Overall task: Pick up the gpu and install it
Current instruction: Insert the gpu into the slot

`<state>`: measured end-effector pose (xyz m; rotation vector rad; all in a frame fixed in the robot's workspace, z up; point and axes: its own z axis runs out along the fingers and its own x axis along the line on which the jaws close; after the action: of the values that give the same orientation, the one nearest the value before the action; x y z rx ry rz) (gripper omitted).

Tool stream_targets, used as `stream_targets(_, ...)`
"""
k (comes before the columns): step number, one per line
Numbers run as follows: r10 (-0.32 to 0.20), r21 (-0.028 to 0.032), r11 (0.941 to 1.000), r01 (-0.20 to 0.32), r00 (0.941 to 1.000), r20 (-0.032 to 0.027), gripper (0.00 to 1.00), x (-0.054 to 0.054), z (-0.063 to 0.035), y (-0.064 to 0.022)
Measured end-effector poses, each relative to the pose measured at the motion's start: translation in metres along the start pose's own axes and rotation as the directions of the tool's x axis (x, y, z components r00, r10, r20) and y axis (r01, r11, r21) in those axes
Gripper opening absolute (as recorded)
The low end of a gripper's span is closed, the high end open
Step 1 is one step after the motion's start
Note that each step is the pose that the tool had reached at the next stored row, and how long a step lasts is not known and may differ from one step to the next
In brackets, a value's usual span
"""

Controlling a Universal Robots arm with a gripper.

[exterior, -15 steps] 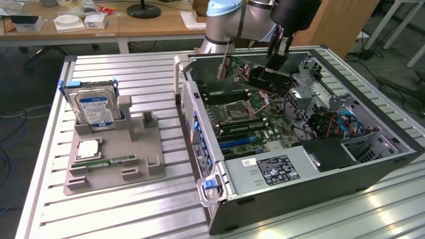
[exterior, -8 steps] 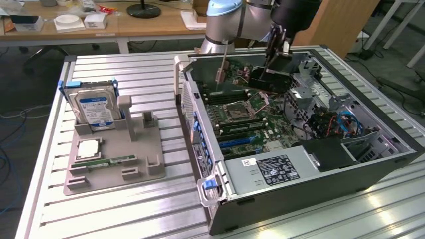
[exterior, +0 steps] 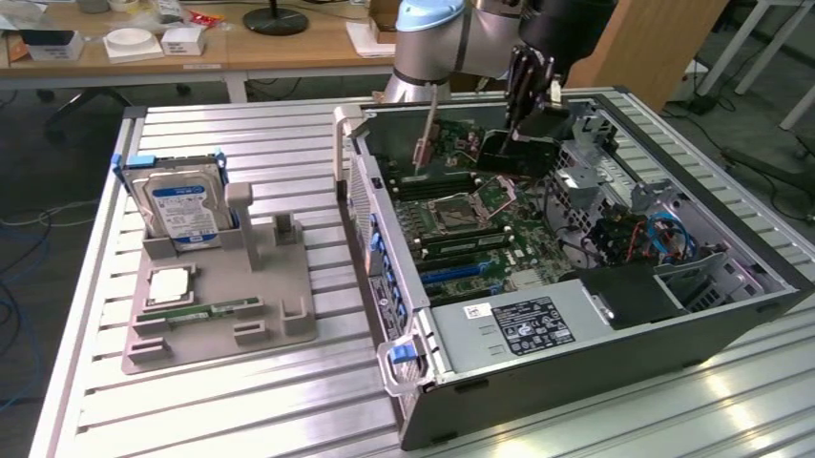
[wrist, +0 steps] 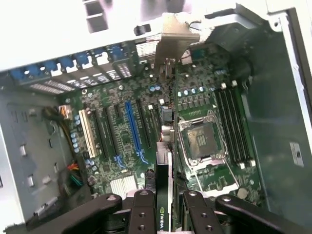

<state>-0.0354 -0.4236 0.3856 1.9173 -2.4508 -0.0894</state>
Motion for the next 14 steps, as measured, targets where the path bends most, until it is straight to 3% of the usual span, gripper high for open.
stream_targets(4,-0.072,-0.0011,0.9974,0.072,0.9974,-0.0045,0.26,0.0,0.0011,-0.0001)
stream_targets(8,-0.139,-0.0024,0.9902,0.139,0.9902,-0.0088,0.26,0.0,0.007,-0.0005)
stream_targets(10,-0.144,-0.0026,0.9896,0.144,0.9896,-0.0107,0.26,0.0,0.0083,-0.0006)
stream_targets(14,-0.146,-0.0088,0.9893,0.146,0.9893,-0.0123,0.26,0.0,0.0134,-0.001)
